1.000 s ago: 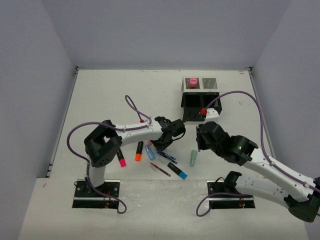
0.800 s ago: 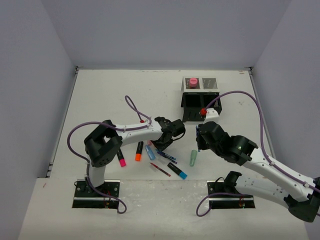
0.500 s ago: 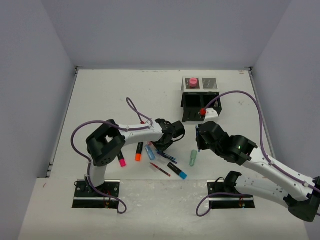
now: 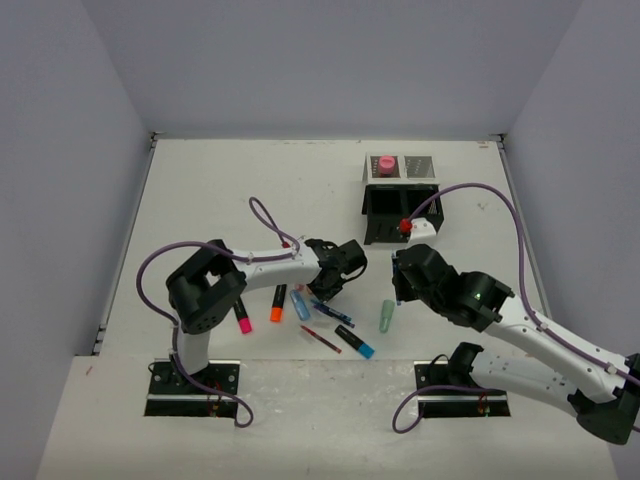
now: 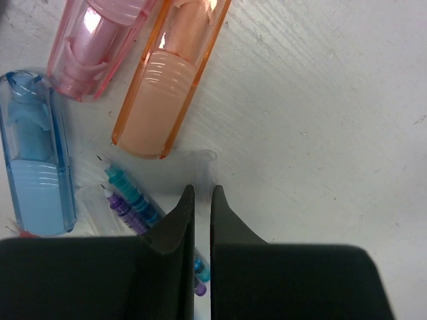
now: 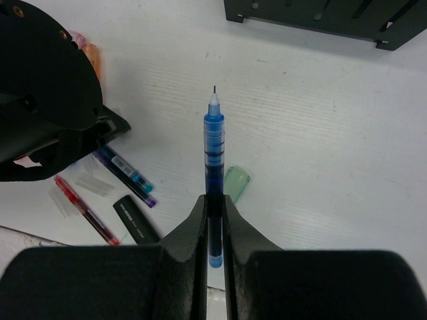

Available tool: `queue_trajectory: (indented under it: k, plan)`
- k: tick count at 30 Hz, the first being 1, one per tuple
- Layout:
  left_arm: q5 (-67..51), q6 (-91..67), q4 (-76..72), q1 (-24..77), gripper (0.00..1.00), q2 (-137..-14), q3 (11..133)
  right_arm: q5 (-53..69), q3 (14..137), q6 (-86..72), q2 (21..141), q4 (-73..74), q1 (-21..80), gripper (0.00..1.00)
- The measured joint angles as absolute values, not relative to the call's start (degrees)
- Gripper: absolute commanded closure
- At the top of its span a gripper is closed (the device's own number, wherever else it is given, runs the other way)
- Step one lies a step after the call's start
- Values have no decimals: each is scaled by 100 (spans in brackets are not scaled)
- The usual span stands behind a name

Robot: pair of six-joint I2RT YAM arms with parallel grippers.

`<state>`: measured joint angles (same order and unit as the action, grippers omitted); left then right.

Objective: Sort the stationery into containers
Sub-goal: Close the pen cap on the pen.

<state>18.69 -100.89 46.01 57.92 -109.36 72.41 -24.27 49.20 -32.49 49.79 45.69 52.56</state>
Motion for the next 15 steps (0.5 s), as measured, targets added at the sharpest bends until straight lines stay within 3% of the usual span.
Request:
queue_trajectory:
  k: [9,15]
  plan:
    - [2214,-9202,4415,5765,100,-10755,7214,-1672,4284,-3256,4715,3852,5249,100]
    - [2631,-7789,4072,5765,100,-9223,7075,-524,2608,-3412,3659,1813,5249,100]
